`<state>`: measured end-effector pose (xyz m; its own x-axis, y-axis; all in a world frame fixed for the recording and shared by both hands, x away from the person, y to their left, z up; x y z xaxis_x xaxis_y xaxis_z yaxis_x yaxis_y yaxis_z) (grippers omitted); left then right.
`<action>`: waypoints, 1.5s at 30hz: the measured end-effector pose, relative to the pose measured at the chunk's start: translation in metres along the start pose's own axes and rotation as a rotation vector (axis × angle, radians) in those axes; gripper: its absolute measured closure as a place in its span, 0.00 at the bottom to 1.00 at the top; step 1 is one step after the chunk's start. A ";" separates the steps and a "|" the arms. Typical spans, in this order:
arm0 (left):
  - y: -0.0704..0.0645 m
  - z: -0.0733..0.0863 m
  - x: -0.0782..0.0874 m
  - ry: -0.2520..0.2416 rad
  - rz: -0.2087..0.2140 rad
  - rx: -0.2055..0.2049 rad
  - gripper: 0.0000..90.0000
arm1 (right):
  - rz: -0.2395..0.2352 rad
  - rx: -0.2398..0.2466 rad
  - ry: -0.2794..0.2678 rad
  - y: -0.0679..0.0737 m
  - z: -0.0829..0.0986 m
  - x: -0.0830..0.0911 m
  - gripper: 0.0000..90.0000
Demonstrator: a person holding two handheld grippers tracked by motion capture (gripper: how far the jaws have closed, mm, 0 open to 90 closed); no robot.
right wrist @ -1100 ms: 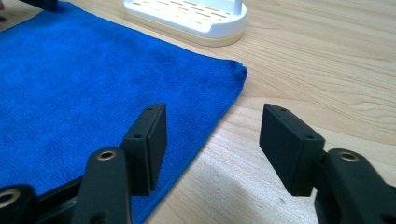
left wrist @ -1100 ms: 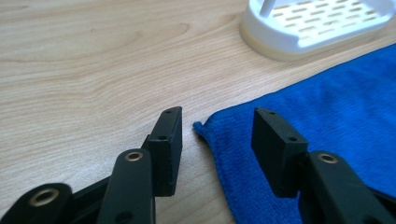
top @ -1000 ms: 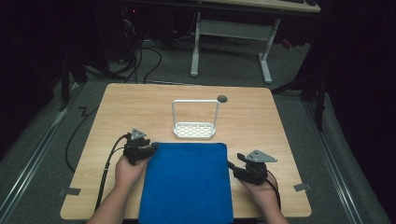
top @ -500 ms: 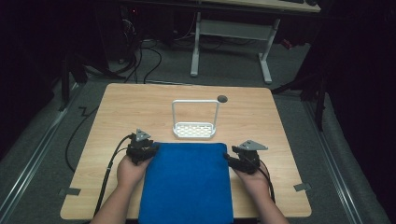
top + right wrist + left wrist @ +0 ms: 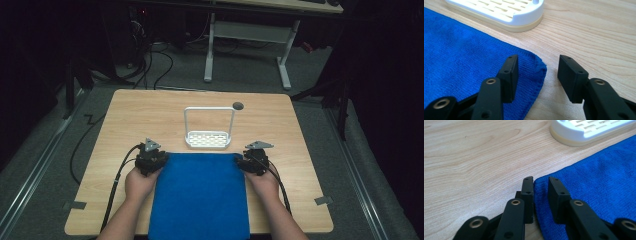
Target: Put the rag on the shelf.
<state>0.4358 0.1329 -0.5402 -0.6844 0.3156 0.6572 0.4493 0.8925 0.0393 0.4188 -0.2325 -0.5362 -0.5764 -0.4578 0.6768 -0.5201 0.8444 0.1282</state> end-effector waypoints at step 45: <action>-0.005 -0.006 0.069 -0.294 0.071 0.042 0.97 | -0.060 0.060 -0.297 0.029 -0.002 0.061 0.98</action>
<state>0.3901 0.1482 -0.4908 -0.7918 0.4517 0.4111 0.4820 0.8755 -0.0336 0.3704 -0.2356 -0.4896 -0.6980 -0.5748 0.4270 -0.5896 0.7998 0.1128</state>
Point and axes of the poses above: each handheld gripper's, and its own axes: x roughly backward along the jaws, z roughly out of its underside, y roughly to its left, the point moved 1 cm from there along -x, roughly forward along the jaws, and after that the axes turned 9 degrees about -z, right-handed, at the moved point
